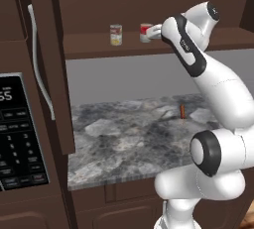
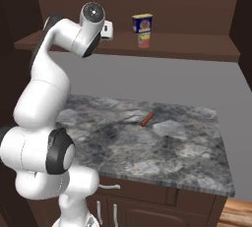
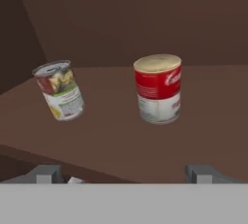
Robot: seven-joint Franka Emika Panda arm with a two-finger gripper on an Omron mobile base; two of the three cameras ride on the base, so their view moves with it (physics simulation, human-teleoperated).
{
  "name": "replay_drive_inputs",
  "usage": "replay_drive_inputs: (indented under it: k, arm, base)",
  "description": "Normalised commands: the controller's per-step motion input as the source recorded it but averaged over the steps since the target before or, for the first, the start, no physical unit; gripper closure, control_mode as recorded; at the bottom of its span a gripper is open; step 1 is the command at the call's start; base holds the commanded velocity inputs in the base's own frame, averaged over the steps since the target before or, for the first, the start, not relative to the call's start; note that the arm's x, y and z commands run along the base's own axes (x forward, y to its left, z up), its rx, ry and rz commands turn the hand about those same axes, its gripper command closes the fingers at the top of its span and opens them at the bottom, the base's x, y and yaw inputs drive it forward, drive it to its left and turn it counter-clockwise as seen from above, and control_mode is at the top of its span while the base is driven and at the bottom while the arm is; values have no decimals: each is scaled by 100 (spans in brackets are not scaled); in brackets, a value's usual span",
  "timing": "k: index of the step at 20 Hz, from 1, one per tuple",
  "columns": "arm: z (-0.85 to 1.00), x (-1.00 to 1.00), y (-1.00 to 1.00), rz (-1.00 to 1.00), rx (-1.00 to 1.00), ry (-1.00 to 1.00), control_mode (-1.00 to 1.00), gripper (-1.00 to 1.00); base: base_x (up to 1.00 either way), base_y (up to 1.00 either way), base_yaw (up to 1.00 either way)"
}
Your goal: Stack two cans on top of the other two cans in the cabinet.
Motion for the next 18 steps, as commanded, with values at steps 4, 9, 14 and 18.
replay_drive_inputs:
  k: [4,9,14,18]
  arm:
    - [-4,31,4,0,0,0,-100,-100]
    - [-2,30,2,0,0,0,-100,-100]
    - [-1,27,0,0,0,0,-100,-100]
    - [-6,28,1,0,0,0,-100,-100]
  base:
    - [0,0,0]
    - [0,0,0]
    - [0,0,0]
    - [0,0,0]
